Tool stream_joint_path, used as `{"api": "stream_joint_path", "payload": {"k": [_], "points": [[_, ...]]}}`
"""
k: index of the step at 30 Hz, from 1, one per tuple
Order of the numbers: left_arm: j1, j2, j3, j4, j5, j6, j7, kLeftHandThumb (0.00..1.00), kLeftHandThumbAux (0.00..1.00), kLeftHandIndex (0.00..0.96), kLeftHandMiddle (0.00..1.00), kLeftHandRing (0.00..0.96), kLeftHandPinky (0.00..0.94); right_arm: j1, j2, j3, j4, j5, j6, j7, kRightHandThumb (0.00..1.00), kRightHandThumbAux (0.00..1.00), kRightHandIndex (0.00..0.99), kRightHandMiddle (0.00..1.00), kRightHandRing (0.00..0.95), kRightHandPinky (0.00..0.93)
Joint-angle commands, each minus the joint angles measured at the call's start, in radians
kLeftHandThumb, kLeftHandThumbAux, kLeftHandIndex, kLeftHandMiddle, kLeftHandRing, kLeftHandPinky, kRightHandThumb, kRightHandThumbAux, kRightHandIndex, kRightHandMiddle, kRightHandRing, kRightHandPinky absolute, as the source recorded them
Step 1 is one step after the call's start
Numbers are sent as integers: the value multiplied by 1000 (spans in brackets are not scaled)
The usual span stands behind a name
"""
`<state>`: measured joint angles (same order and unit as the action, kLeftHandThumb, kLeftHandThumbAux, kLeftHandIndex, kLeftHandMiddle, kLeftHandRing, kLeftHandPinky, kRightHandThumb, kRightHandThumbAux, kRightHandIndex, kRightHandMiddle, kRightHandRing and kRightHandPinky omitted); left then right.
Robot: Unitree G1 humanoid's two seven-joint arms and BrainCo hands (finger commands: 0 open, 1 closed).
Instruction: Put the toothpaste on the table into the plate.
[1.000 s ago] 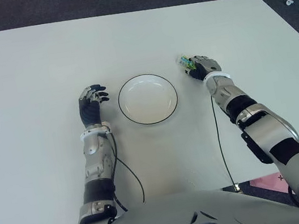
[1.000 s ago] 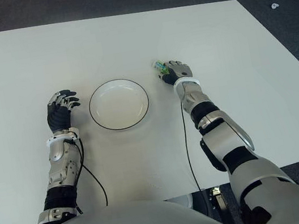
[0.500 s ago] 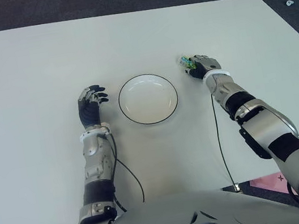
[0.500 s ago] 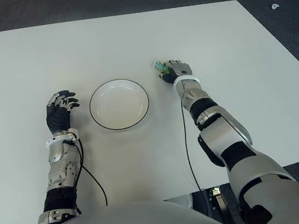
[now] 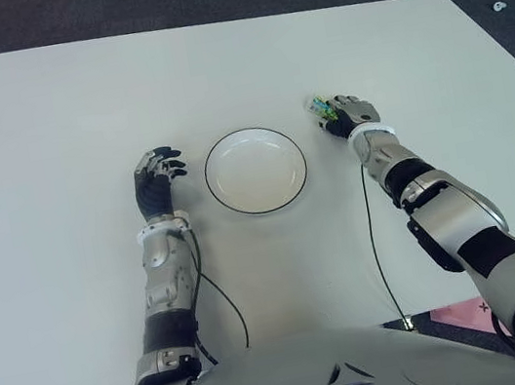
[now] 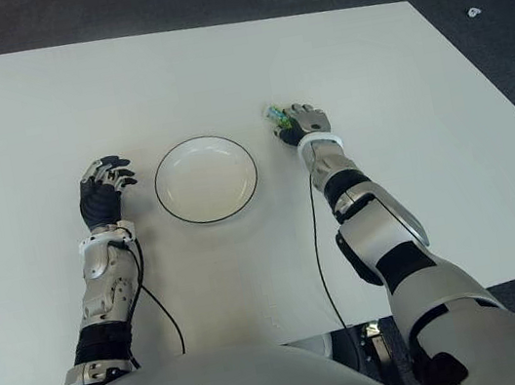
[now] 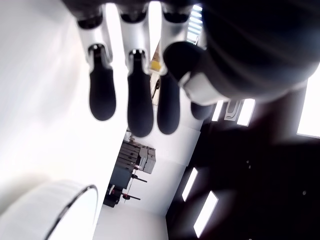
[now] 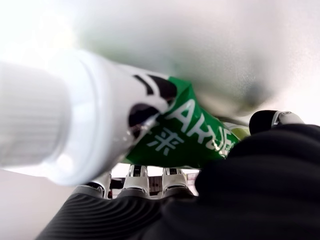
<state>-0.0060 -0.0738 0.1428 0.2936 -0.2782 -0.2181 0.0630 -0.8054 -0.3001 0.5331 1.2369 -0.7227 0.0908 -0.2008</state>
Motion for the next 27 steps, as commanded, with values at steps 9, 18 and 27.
{"api": "stream_joint_path", "payload": {"k": [9, 18, 27], "points": [[101, -44, 22, 80, -27, 116, 14, 838, 679, 417, 482, 569, 544, 157, 89, -55, 88, 66, 80, -103, 669, 290, 0, 0, 0, 60], [110, -52, 19, 41, -10, 146, 61, 841, 676, 428, 476, 557, 548, 191, 114, -92, 88, 81, 96, -213, 778, 434, 251, 358, 406, 471], [118, -55, 12, 18, -9, 155, 69, 840, 676, 432, 472, 557, 553, 211, 126, -130, 95, 91, 104, -291, 856, 657, 422, 576, 690, 704]]}}
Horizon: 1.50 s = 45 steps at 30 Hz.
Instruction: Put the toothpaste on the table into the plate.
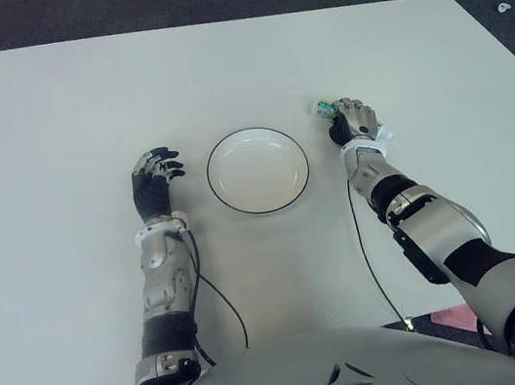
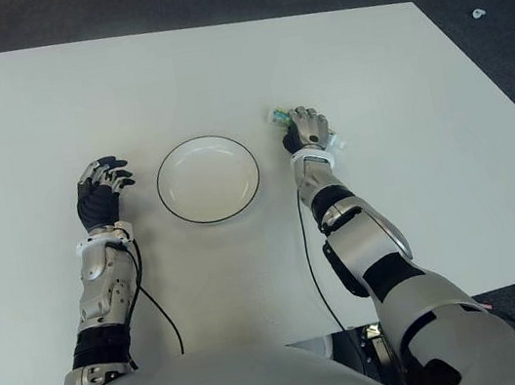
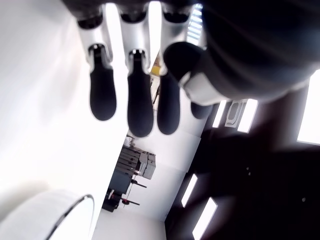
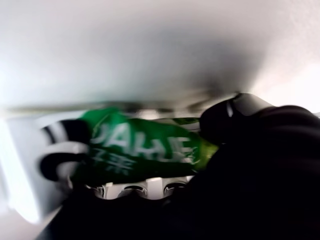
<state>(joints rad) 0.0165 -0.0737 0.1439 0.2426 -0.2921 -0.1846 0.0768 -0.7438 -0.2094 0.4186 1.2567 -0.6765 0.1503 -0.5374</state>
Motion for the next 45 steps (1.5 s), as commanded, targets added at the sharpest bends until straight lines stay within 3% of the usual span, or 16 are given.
{"api": "stream_joint_path", "payload": {"k": [1, 11, 22, 45], "points": [[96, -55, 10, 69, 4, 121, 55, 840, 676, 432, 472, 558, 553, 149, 37, -17, 76, 43, 48, 42, 857, 659, 423, 579, 696, 709], [86, -45, 17, 92, -11, 109, 25, 838, 678, 423, 477, 571, 564, 150, 45, -35, 67, 50, 44, 2, 851, 676, 406, 536, 786, 807], [81, -38, 21, 106, -14, 102, 3, 836, 679, 416, 481, 575, 558, 170, 43, -71, 42, 58, -16, -67, 850, 679, 398, 539, 835, 833], [69, -40, 42, 143, -16, 67, -20, 840, 677, 427, 478, 566, 547, 218, 33, -98, -114, 72, -271, -382, 851, 680, 396, 539, 838, 824]]}}
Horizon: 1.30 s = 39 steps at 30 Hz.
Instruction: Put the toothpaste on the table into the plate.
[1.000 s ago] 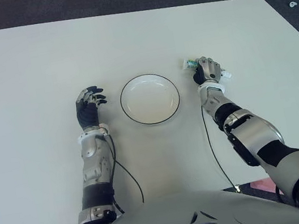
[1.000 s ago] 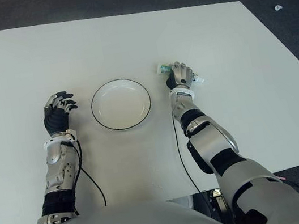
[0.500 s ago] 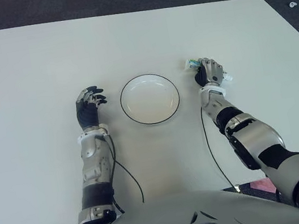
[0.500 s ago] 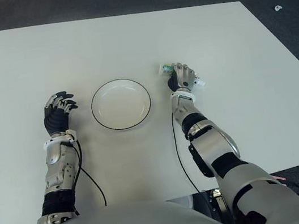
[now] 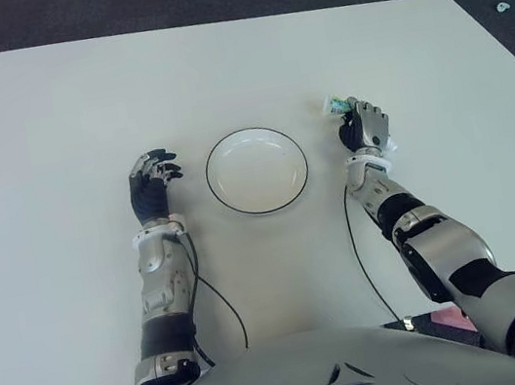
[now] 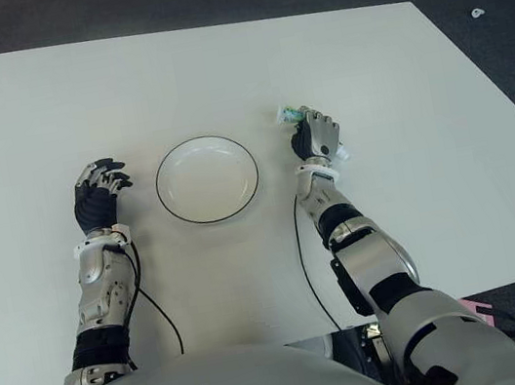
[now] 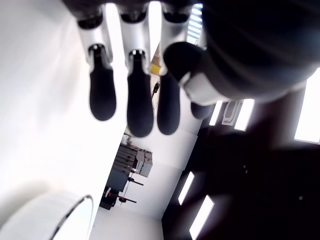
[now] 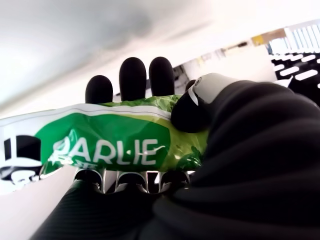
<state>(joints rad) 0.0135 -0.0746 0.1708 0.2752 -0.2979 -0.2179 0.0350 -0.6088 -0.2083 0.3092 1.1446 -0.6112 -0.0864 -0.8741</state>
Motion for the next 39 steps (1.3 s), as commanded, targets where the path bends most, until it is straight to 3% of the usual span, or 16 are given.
{"api": "stream_joint_path", "payload": {"k": [1, 11, 17, 24, 39], "points": [[72, -40, 16, 110, -9, 101, 23, 841, 676, 429, 477, 564, 544, 85, 32, 12, -12, 5, -43, -58, 851, 680, 396, 538, 838, 824], [92, -54, 5, 46, 19, 157, 88, 840, 676, 431, 474, 542, 528, 111, 34, 12, -158, -11, -126, -158, 851, 681, 394, 535, 846, 832], [96, -54, 0, 37, 21, 153, 83, 839, 677, 428, 474, 545, 542, 119, 33, 4, -207, -6, -226, -183, 851, 681, 393, 536, 854, 849], [99, -58, -6, 26, 26, 162, 94, 840, 677, 431, 472, 549, 545, 144, 47, 23, -375, -52, -273, -209, 852, 680, 394, 537, 859, 846], [102, -50, -13, 20, 29, 167, 97, 840, 676, 438, 469, 543, 530, 104, -3, 116, -396, -167, -565, -227, 853, 679, 395, 539, 863, 861]]}}
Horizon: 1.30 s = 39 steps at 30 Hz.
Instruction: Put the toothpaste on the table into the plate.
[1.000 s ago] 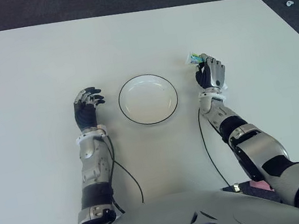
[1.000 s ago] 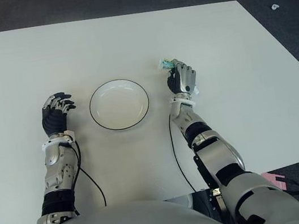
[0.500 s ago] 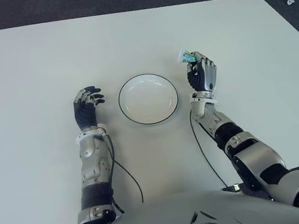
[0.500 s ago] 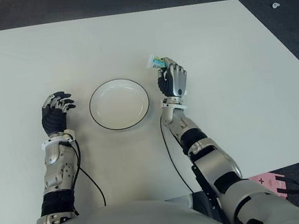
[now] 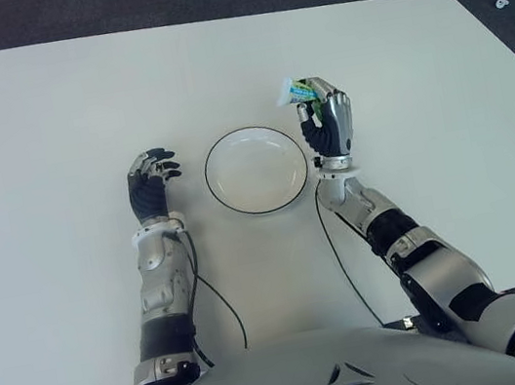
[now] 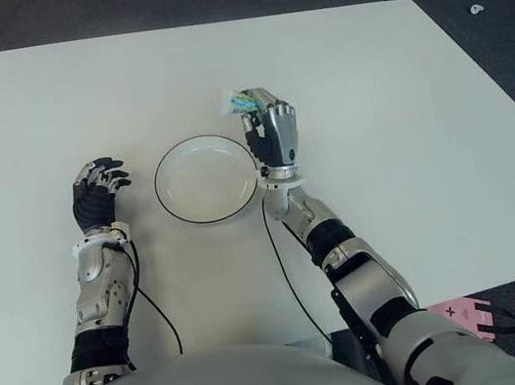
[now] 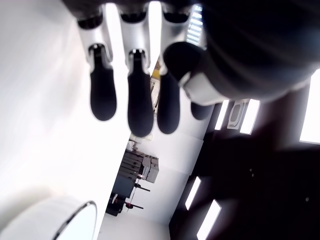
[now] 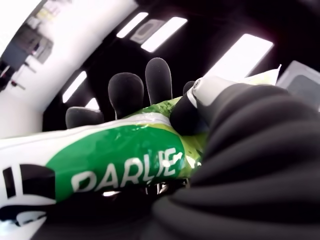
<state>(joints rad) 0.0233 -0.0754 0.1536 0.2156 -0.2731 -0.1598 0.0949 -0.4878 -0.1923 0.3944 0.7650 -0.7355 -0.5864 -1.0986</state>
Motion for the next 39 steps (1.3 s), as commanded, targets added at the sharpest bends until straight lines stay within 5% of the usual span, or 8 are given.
{"api": "stream_joint_path", "payload": {"k": [1, 15, 31, 39], "points": [[92, -49, 4, 81, 5, 107, 36, 840, 676, 438, 469, 543, 528, -18, -20, 37, -20, -52, -75, -5, 853, 679, 395, 540, 863, 865], [89, -56, 11, 97, -4, 84, 28, 838, 677, 427, 472, 534, 525, -50, -58, 149, -62, -179, -190, 52, 853, 678, 395, 540, 861, 861], [81, -61, 15, 116, -11, 70, 34, 836, 679, 415, 477, 546, 540, -35, -114, 211, -144, -251, -183, 166, 854, 677, 398, 547, 871, 876], [79, -58, 14, 121, -15, 66, 25, 836, 679, 416, 477, 538, 524, 16, -189, 172, -265, -99, -223, 459, 856, 674, 407, 563, 838, 831]]}}
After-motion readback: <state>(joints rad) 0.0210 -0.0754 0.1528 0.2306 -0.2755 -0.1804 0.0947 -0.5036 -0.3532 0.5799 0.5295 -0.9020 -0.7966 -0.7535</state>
